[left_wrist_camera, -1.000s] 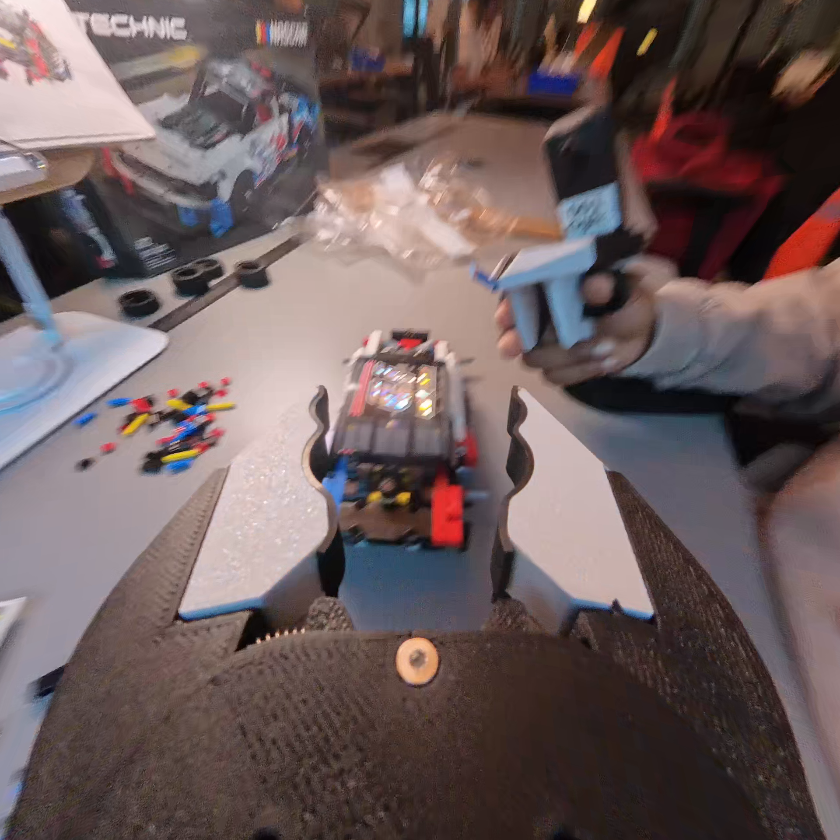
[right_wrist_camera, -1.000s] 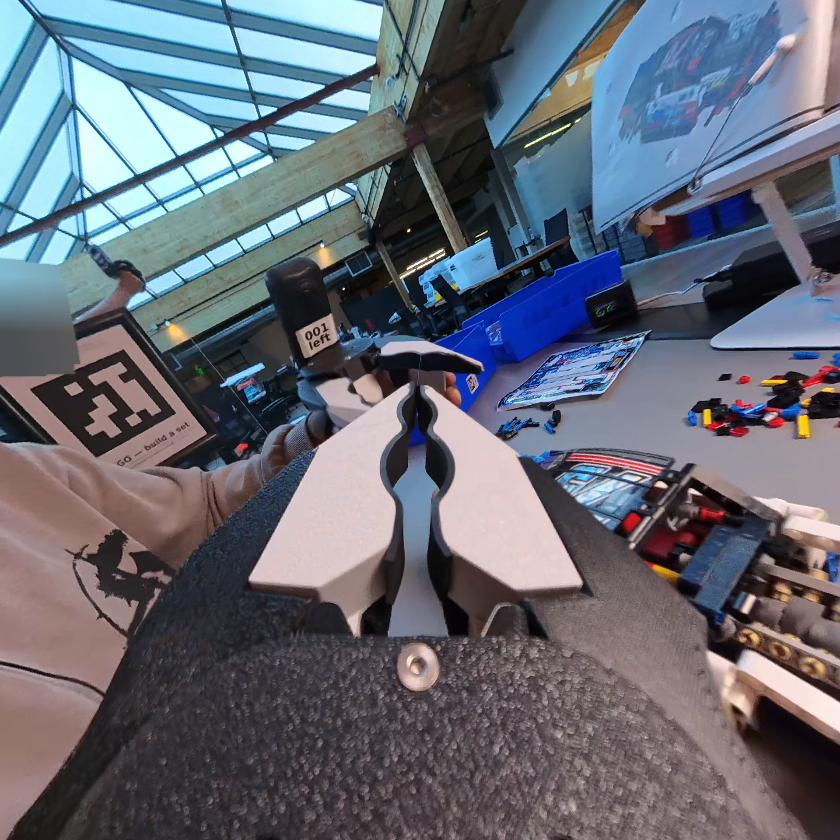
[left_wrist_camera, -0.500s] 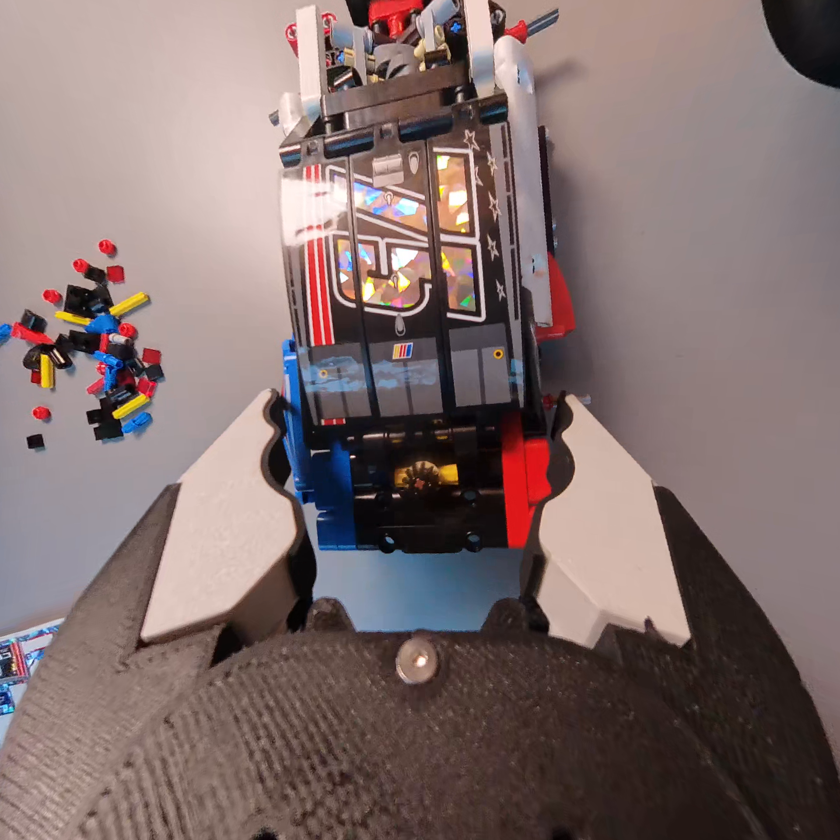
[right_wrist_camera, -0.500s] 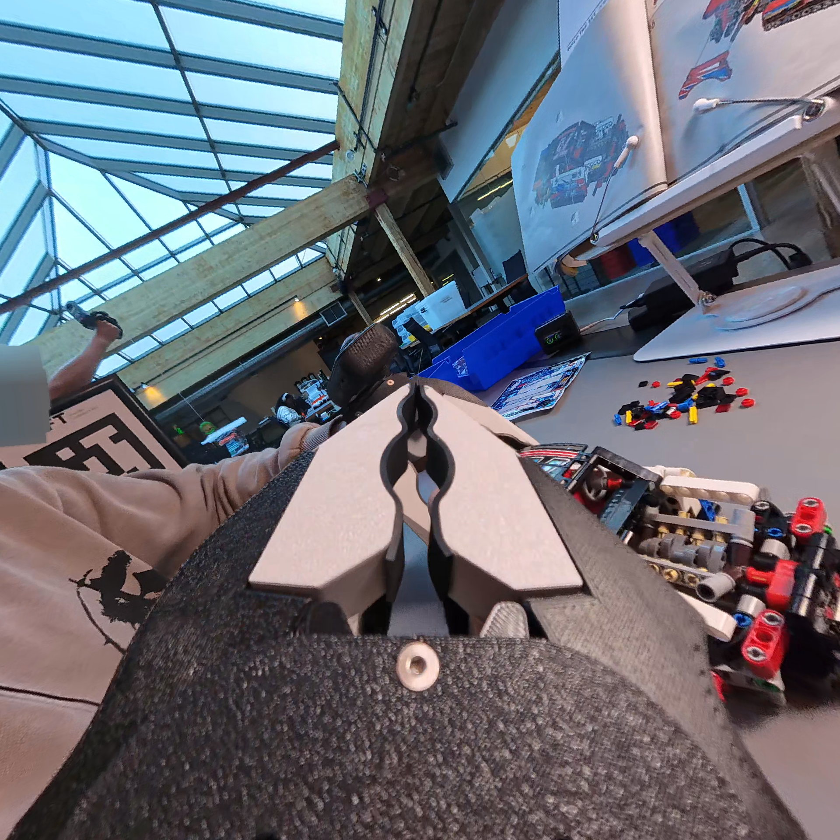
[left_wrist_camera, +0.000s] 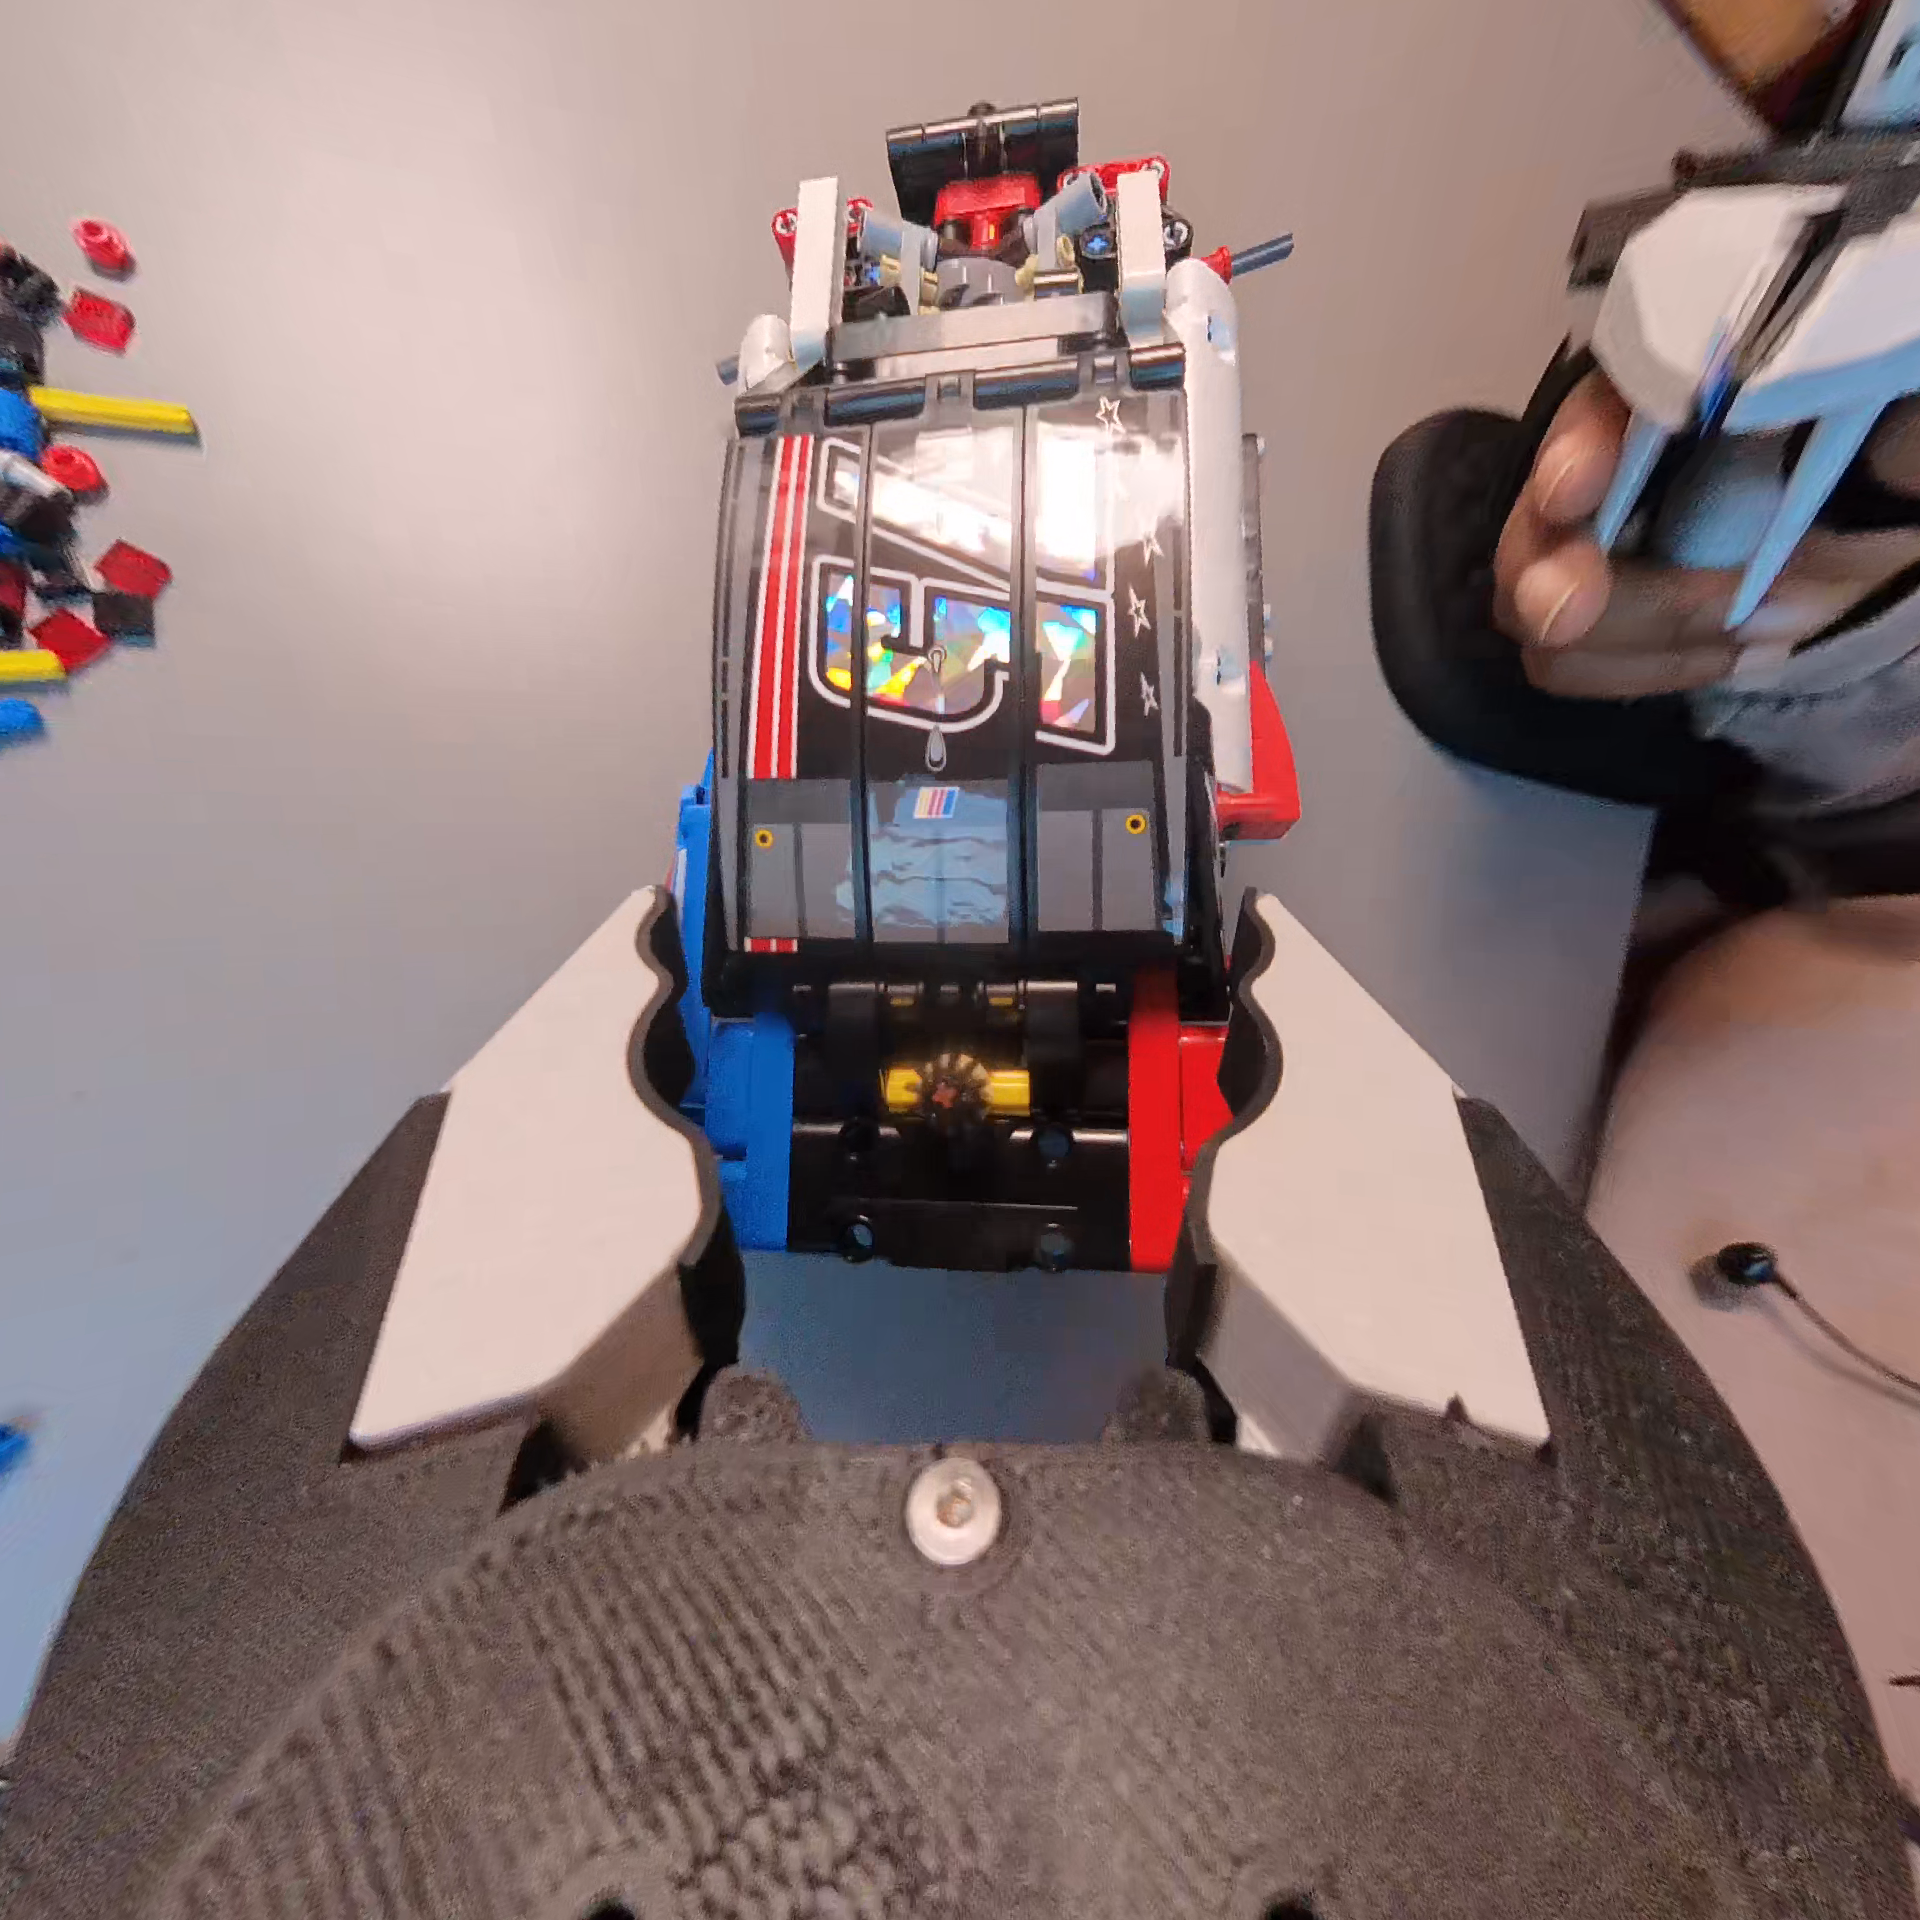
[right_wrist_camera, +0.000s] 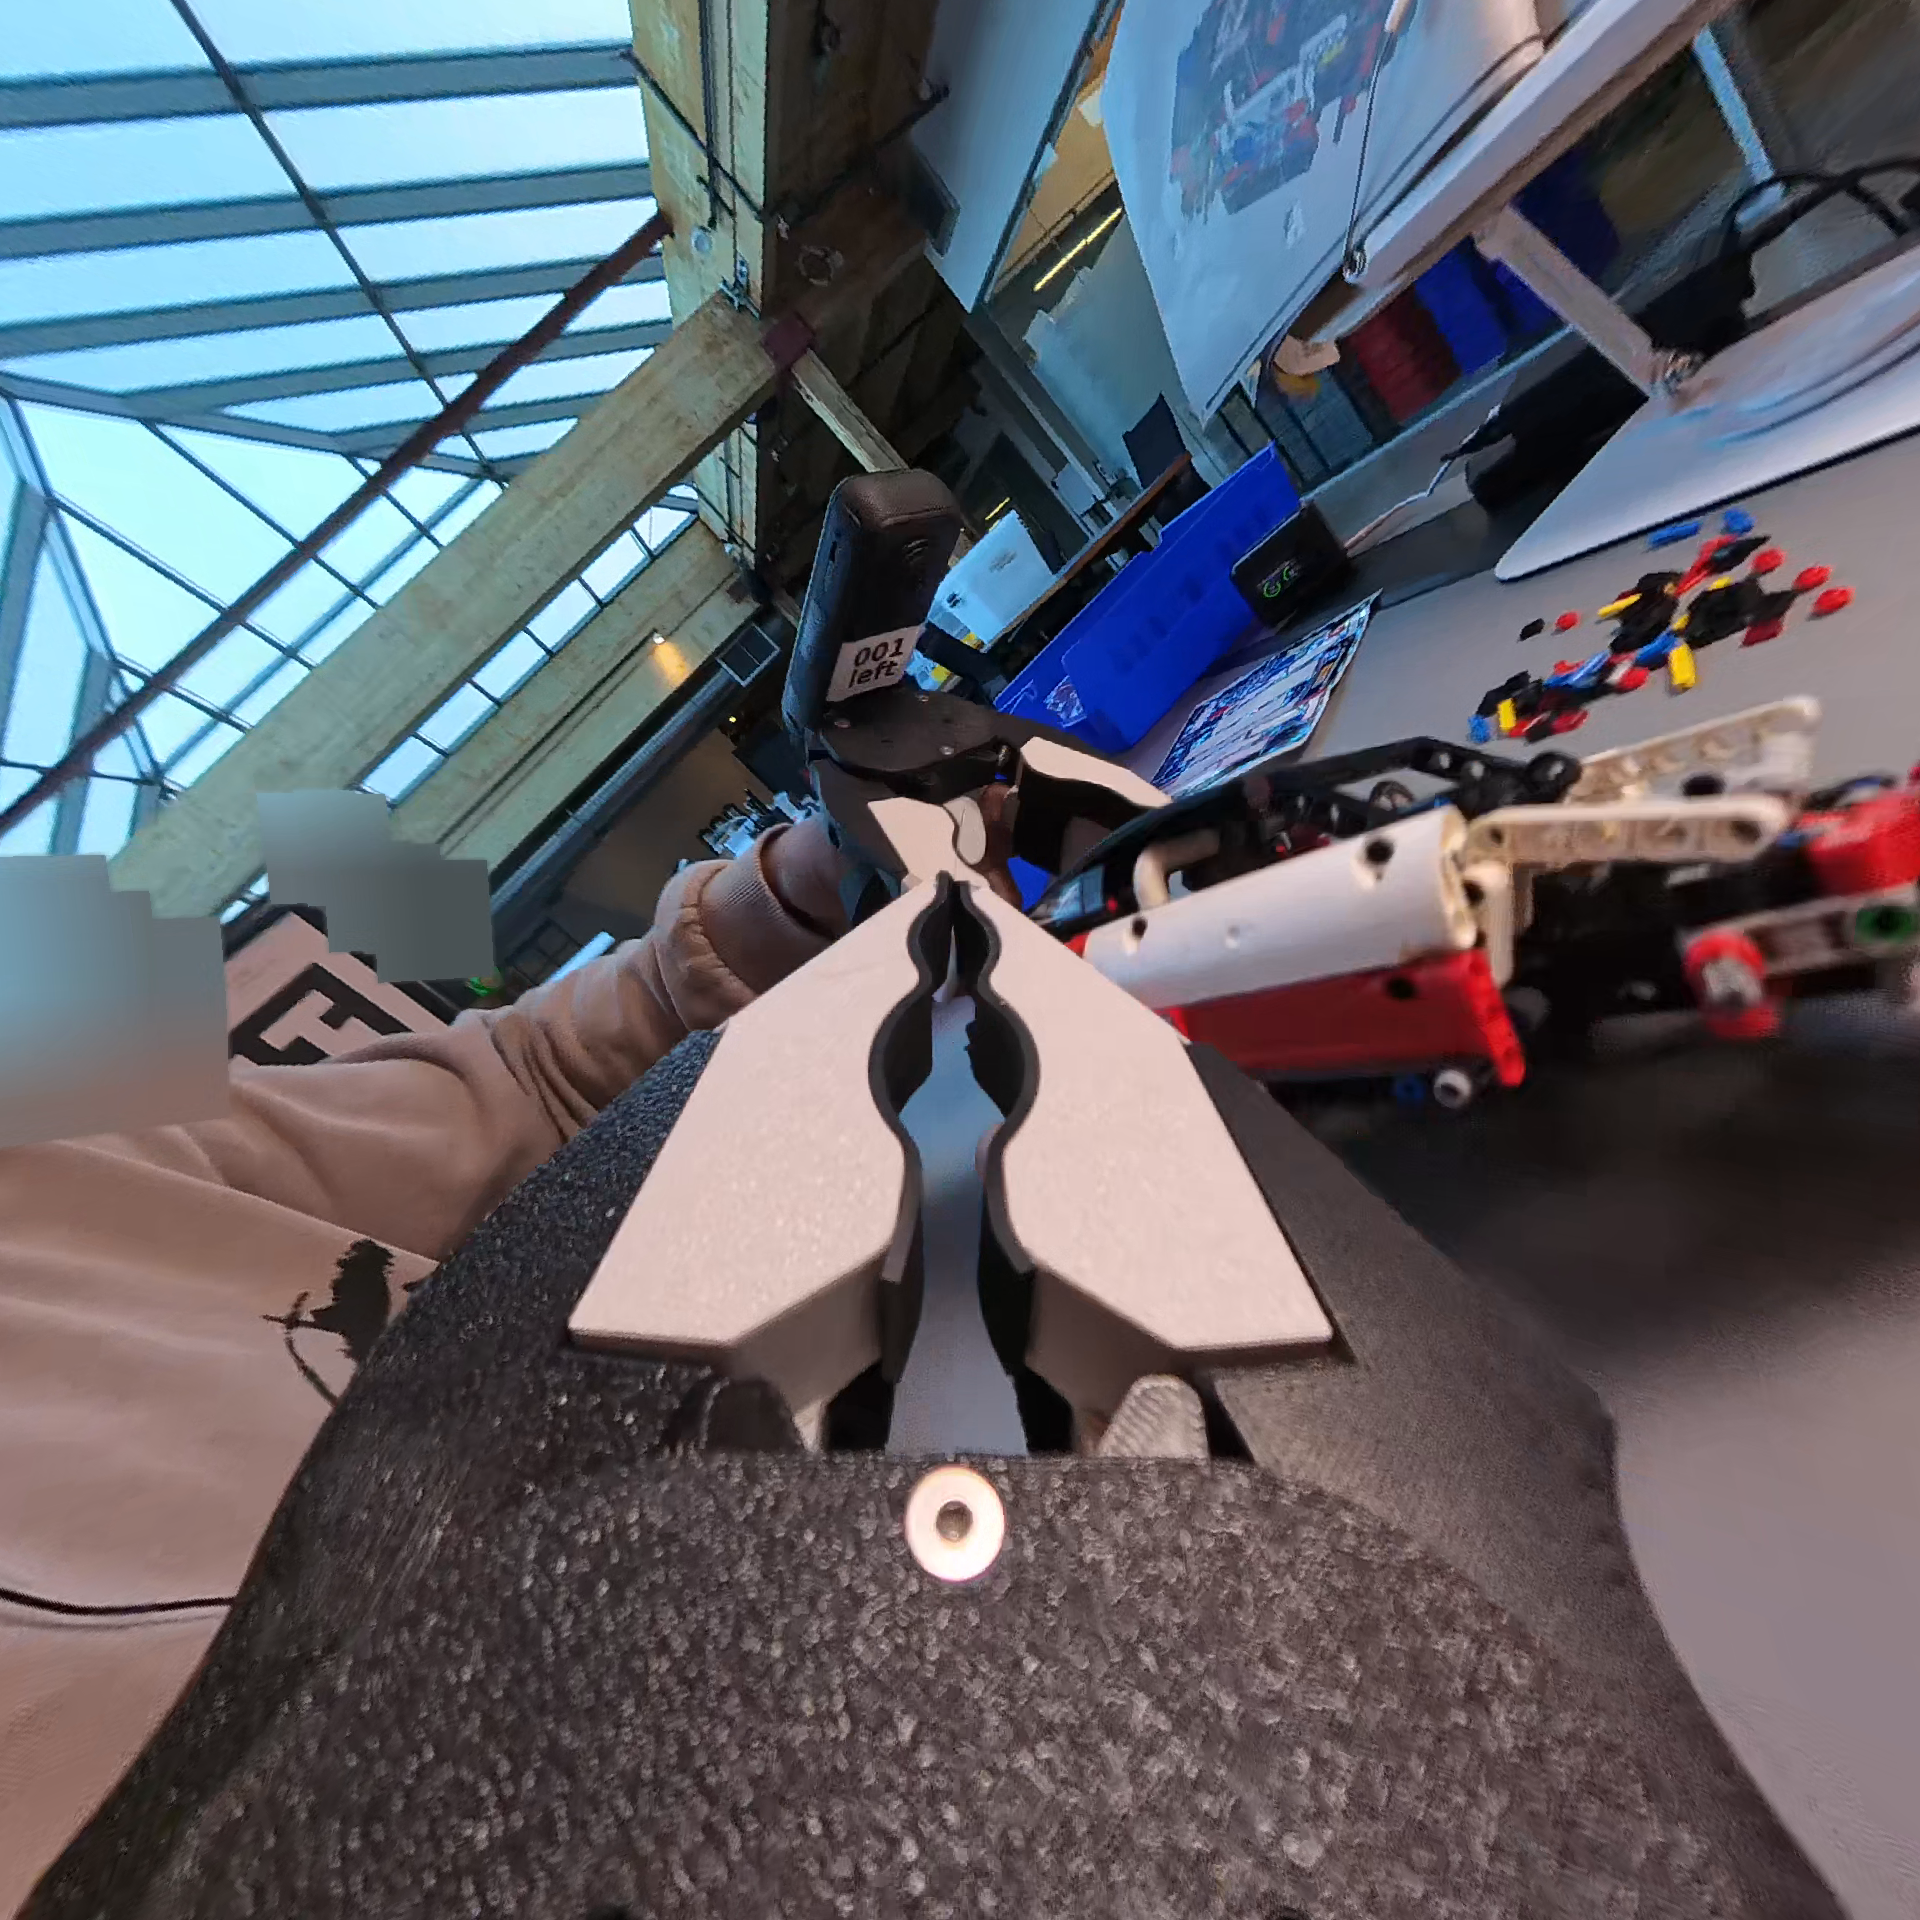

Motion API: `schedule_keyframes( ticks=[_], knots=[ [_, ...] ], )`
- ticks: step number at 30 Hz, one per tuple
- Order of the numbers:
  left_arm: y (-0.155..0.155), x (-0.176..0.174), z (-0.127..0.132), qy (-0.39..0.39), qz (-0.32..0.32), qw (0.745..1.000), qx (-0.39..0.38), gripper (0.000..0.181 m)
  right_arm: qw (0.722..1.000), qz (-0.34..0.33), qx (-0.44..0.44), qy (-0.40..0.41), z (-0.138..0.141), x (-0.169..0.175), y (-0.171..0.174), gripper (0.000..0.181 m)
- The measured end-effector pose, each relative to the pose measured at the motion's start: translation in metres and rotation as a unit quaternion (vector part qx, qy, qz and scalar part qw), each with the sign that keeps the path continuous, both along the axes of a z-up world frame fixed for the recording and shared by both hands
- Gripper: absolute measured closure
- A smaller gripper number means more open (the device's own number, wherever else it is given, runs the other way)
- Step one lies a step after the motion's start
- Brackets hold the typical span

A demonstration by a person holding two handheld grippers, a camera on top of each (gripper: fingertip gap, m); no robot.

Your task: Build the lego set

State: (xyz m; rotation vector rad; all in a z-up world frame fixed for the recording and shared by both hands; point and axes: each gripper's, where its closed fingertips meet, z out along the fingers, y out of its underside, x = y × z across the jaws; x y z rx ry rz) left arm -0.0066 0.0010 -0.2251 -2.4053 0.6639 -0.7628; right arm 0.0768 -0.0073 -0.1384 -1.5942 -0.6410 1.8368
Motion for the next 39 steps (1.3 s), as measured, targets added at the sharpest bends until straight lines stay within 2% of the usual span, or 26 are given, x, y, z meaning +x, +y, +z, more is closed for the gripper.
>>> schedule_keyframes(
  ticks=[3, 9, 18, 28, 39],
  knots=[
    [-0.002, 0.0, 0.007, -0.074, 0.055, 0.996, -0.008, 0.083, 0.998, 0.009, -0.066, 0.01, -0.005, -0.007, -0.011, 0.181],
    [-0.006, -0.002, 0.005, -0.116, 0.086, 0.989, 0.035, 0.083, 0.991, 0.015, -0.132, -0.01, -0.019, -0.031, -0.021, 0.181],
    [-0.006, 0.001, 0.007, -0.119, 0.083, 0.985, 0.089, 0.086, 0.986, -0.002, -0.158, -0.053, -0.033, -0.054, -0.018, 0.181],
    [-0.005, 0.002, 0.008, -0.112, 0.074, 0.985, 0.104, 0.087, 0.982, -0.015, -0.182, -0.053, -0.045, -0.038, -0.018, 0.181],
    [-0.005, 0.003, 0.008, -0.105, 0.07, 0.986, 0.108, 0.088, 0.983, -0.012, -0.178, -0.053, -0.049, -0.036, -0.019, 0.181]
  ],
)
